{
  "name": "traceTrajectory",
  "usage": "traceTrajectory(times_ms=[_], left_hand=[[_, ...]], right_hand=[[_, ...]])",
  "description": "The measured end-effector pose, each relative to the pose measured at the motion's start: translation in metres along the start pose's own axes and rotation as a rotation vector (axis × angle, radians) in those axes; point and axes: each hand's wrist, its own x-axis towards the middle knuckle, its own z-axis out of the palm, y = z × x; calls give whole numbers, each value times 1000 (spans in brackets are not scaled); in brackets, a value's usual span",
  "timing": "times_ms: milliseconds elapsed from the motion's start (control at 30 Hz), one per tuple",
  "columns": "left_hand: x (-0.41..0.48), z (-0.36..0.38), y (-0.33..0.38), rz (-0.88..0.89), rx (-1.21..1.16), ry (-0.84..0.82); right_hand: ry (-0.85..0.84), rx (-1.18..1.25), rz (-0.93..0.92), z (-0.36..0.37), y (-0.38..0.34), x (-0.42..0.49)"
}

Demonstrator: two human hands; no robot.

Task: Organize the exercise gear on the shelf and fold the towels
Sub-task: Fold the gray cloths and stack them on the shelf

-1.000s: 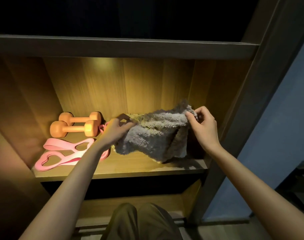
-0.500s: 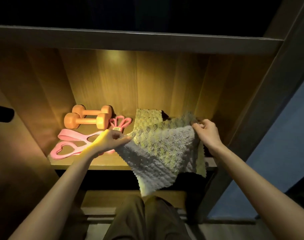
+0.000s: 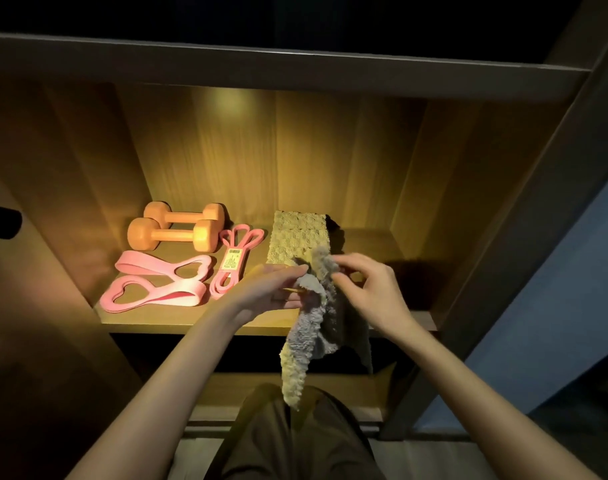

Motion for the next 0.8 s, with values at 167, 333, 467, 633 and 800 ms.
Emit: traceTrajectory(times_ms=[167, 333, 467, 633, 800], left_hand=[[-1, 2, -5, -33, -24, 5], [-3, 6, -4, -40, -39, 18], [-4, 9, -1, -15, -15, 19], [-5, 9, 0, -12, 8, 18], [-5, 11, 1, -4, 15, 18]], right_hand=[[5, 13, -87, 12, 7, -21], [-66, -66, -152, 13, 11, -28], [-69, -117, -181, 13, 13, -28], [-7, -105, -195, 10, 12, -29], [50, -133, -222, 10, 12, -31]])
